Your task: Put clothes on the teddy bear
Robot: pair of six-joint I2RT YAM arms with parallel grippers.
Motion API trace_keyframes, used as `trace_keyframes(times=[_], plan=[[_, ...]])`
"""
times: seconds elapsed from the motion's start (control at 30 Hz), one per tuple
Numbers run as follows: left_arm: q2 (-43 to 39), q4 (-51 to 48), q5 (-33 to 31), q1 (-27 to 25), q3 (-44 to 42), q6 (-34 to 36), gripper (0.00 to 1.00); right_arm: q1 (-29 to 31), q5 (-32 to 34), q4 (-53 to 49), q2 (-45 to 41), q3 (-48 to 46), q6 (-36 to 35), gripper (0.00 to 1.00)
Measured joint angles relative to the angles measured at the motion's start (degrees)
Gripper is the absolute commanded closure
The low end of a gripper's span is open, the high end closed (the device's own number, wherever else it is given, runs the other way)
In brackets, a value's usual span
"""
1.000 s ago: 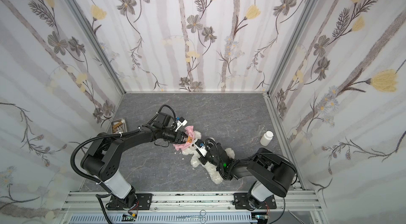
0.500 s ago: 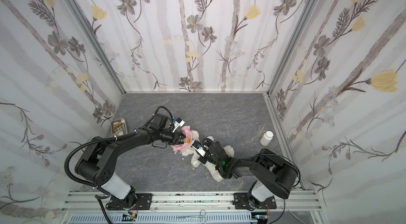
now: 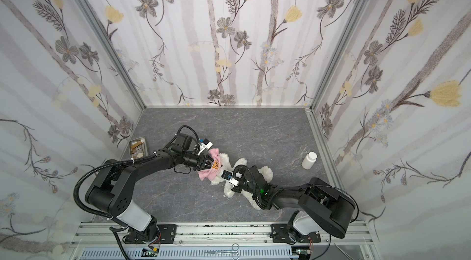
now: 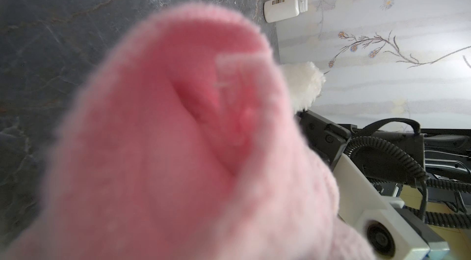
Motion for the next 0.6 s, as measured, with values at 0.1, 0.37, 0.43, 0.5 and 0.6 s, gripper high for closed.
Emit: trace_keyframes(times=[0.1,0.37,0.43,0.5,0.6], plan=[[0.1,0.0,0.0,0.0,-0.1,0.0,0.55,0.4,0.3,-0.5,-0.5,-0.2,-1.8,1.00],[0.5,-0.1,0.0,-0.2,-0.9,0.0,0.78,0.8,0.8,-2.6,-1.6,-0.2,-5.2,1.00],[0.6,-0.1,0.0,-0.2,-1.0,-0.1,0.85,0.8,0.9,-3.1,-1.6,-0.2,-5.6,1.00],[0.6,-0.2,0.0,-0.3,-1.0,-0.2,0.90,0.8,0.9,-3.5,-1.6,-0.2,-6.0,1.00],[0.5,-0.1,-0.5,-0.3,-1.3,-0.3,1.00,0.5,0.9,-3.7,-1.6,-0.2,-6.0,1.00]])
